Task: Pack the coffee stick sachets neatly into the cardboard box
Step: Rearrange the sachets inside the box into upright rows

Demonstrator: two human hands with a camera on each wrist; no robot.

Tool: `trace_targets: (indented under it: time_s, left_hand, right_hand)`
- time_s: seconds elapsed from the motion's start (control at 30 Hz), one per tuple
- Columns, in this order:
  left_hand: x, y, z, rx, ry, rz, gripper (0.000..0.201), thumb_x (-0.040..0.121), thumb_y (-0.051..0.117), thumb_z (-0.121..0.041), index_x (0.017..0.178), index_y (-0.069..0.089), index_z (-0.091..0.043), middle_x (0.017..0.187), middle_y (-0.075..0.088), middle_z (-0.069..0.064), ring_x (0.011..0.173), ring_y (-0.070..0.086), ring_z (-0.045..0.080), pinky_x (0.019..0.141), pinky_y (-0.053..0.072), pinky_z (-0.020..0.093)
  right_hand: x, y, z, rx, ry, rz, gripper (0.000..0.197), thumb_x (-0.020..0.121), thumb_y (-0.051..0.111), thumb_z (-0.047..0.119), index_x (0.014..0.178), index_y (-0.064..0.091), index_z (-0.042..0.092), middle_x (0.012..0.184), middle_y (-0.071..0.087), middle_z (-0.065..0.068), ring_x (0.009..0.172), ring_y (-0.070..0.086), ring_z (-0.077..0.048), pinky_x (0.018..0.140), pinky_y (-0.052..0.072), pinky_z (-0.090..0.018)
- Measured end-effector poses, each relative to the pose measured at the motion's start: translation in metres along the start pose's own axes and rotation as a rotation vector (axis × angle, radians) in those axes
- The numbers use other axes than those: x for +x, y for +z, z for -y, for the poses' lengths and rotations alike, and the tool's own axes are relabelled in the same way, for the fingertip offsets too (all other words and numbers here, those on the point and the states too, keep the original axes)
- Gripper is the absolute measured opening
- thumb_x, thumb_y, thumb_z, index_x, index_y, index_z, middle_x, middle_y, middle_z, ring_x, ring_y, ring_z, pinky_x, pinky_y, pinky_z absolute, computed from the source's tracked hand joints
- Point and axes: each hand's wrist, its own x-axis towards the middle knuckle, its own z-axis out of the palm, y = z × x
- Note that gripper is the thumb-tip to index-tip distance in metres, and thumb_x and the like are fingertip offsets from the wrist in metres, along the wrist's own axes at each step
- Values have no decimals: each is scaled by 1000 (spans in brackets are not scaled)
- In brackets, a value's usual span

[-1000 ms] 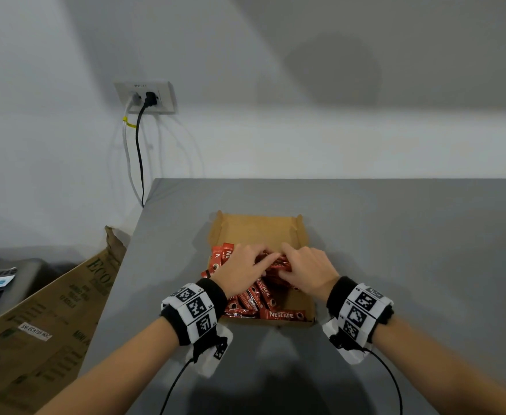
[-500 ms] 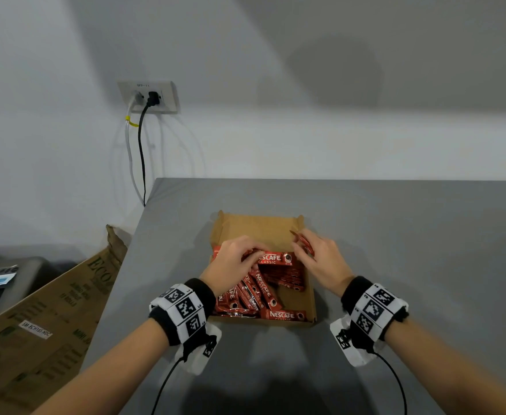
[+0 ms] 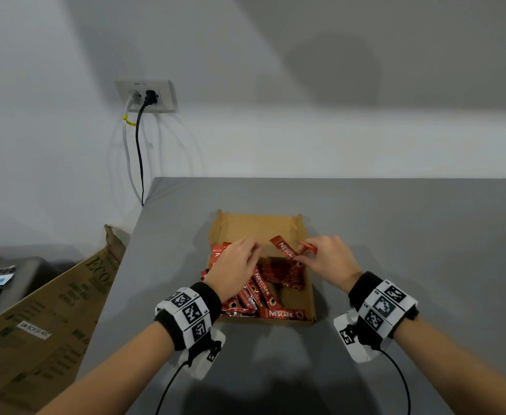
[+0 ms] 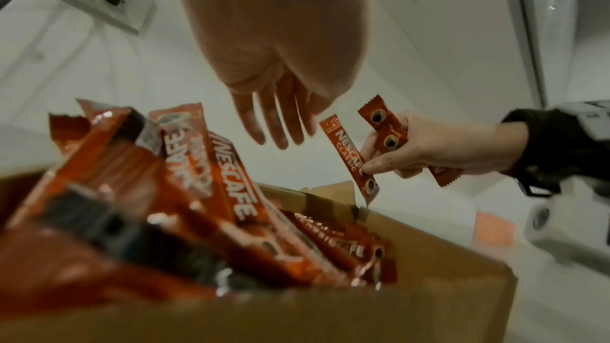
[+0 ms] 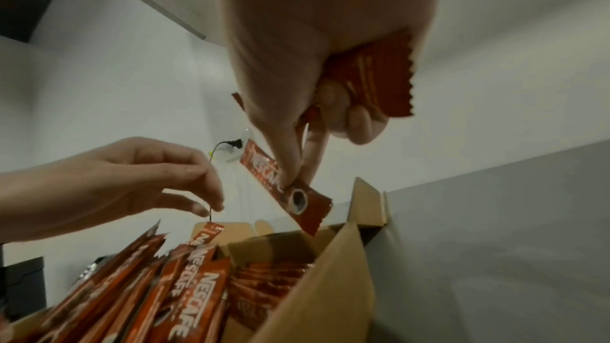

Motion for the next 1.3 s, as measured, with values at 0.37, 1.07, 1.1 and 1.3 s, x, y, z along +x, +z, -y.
trace_targets:
  time_s: [0.37,1.07,1.1,1.3]
  left_hand:
    - [-12,17,18,490,249,344,31,96,42,-22,118,63,-18,122,61,-3,121,44,14,114,22,32]
    - [-3,24,17,543,190,368,34,97,39,-29,117,64,-17,119,53,2,117,42,18,107,25,35]
    - [-3,24,18,531,192,363,33,97,40,-30,118,63,-18,118,53,1,117,42,18,107,25,34]
    - [-1,18,18,394,168,406,29,95,47,-32,115,66,-23,112,52,0,111,41,14,103,24,31]
  right_hand:
    - [-20,19,17,-366,-79,283,15,86,54,27,72,58,23,86,68,0,84,62,-22,64,42,-27]
    - [-30,19,12,-106,-45,269,4,82,60,29,82,61,25,85,69,2,79,64,-18,70,48,-29]
    - [-30,22,13,-148,-25,268,8,82,59,29,87,62,23,89,69,0,84,63,-21,71,48,-30]
    - [-23,30,19,-401,-35,229,17,89,48,24,101,60,19,100,66,-5,92,62,-28,74,49,-36]
